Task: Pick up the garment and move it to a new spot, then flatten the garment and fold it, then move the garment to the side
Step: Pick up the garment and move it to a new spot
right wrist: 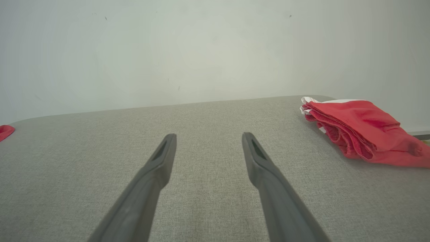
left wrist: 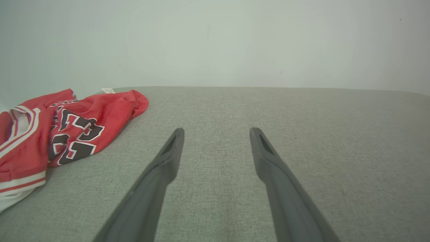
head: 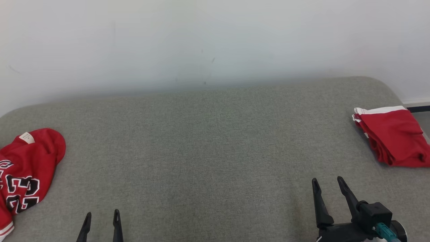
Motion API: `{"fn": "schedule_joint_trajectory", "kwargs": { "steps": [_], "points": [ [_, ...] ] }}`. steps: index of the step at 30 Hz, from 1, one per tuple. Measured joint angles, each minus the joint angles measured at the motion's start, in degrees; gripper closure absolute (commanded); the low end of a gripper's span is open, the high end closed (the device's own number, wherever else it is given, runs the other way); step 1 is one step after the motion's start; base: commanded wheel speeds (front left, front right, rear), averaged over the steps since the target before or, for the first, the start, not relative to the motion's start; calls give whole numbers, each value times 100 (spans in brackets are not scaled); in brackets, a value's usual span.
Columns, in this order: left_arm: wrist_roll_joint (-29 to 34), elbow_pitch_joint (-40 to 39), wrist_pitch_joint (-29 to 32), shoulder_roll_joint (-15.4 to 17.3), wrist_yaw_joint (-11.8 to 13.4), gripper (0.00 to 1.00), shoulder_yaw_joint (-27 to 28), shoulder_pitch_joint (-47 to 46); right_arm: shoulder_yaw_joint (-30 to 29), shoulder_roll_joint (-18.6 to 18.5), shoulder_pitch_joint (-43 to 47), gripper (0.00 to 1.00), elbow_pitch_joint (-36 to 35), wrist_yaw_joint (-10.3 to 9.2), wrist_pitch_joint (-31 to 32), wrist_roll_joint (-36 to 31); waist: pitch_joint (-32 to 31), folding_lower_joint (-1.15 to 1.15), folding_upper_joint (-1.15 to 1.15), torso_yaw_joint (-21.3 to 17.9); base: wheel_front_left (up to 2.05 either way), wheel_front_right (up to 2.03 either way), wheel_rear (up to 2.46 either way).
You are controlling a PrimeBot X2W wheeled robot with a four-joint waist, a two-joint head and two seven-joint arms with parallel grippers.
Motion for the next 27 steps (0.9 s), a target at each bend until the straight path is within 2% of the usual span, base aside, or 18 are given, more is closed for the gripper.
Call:
{"fn": "schedule_joint_trajectory", "kwargs": {
  "steps": [6, 12, 27],
  "points": [
    [15, -18, 0, 0, -2, 0, 19, -3, 19, 5, 42, 0, -23, 0, 2, -2, 11, 0, 0, 163, 0, 0, 0],
    [52, -31, 0, -1, -7, 0, 56, -10, 44, 10, 93, 0, -60, 0, -2, 15, 21, 0, 0, 492, 0, 0, 0],
    [102, -66, 0, 11, -45, 0, 243, 3, 226, 34, 179, 0, -264, 0, 0, 46, 82, 0, 0, 1804, 0, 0, 0]
  ]
}}
